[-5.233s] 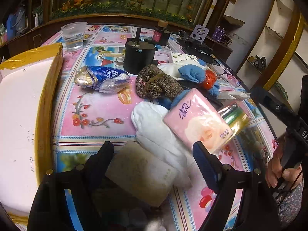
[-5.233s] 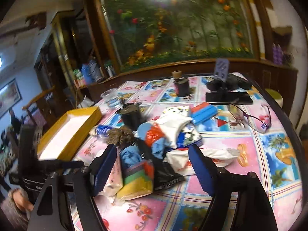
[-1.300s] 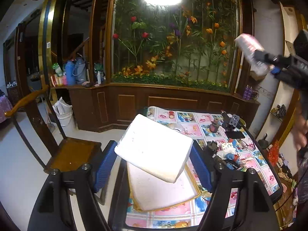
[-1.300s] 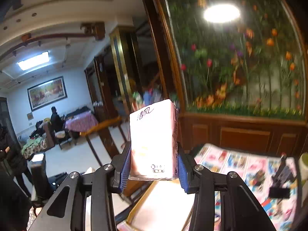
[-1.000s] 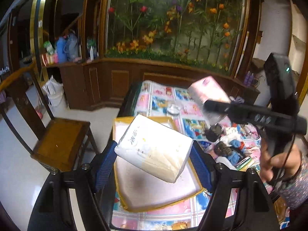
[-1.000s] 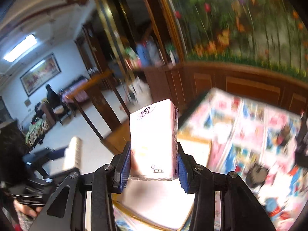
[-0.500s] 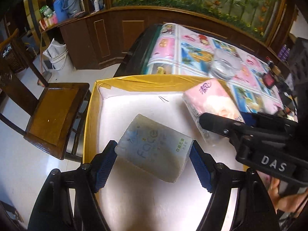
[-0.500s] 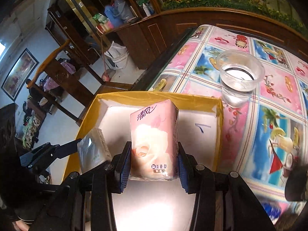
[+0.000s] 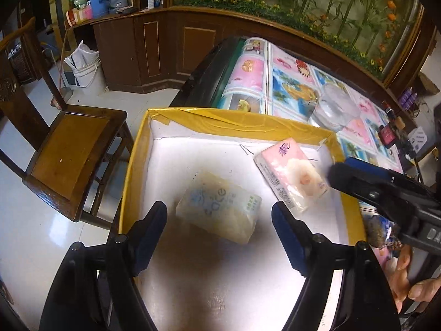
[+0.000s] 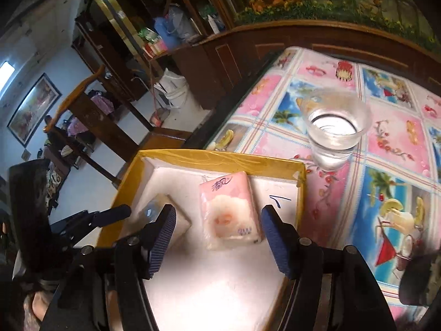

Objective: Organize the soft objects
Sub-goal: 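Withdraw both tools from the tray back toward the pile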

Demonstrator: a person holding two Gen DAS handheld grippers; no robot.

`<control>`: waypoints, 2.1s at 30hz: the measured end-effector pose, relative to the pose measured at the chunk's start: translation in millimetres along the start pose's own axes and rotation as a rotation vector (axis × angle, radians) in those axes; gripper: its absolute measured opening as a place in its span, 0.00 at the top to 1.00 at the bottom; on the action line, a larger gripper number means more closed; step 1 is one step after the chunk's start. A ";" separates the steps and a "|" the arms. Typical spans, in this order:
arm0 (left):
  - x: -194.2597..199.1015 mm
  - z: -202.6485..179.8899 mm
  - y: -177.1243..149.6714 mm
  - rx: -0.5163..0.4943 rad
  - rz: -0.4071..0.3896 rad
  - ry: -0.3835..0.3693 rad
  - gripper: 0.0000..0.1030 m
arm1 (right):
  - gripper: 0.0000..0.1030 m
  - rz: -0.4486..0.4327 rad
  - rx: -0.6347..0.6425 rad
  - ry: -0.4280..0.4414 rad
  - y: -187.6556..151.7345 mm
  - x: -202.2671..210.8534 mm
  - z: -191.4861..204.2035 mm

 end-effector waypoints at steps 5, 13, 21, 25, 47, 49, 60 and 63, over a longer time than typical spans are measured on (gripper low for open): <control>40.3 -15.3 -12.1 0.005 -0.077 -0.037 0.24 | 0.33 -0.123 0.094 0.057 -22.0 72.1 23.5; 128.5 -89.1 -78.1 -0.092 -0.315 -0.079 0.15 | 0.04 -0.439 0.387 -0.078 -91.6 210.8 20.6; 131.5 -207.0 -172.6 -0.267 -0.262 -0.170 0.14 | 0.01 -0.544 0.094 -0.152 -128.3 287.9 -115.2; 118.8 -251.8 -201.7 -0.359 -0.266 -0.163 0.14 | 0.01 -0.631 -0.016 -0.264 -134.2 331.8 -169.5; 83.4 -282.6 -239.9 -0.439 -0.153 -0.177 0.14 | 0.01 -0.580 -0.389 -0.179 -186.8 370.0 -263.1; 81.6 -282.4 -238.6 -0.428 -0.148 -0.174 0.14 | 0.01 -0.583 -0.422 -0.156 -191.0 372.5 -268.6; 52.2 -231.6 -210.9 -0.258 -0.016 -0.139 0.14 | 0.01 -0.588 -0.462 -0.123 -195.1 378.5 -275.0; 50.0 -211.3 -205.4 -0.218 -0.015 -0.117 0.14 | 0.01 -0.580 -0.451 -0.119 -194.8 376.7 -270.7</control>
Point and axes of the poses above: each gripper's, at about its wrist camera, not at the fingertips, and x roughly against the way its jaws point, z to its left, y to its top, the point moved 10 cm from there along -x, roughly the way its jaws point, and after that the axes turned 5 degrees about y, right-handed, at the moved point
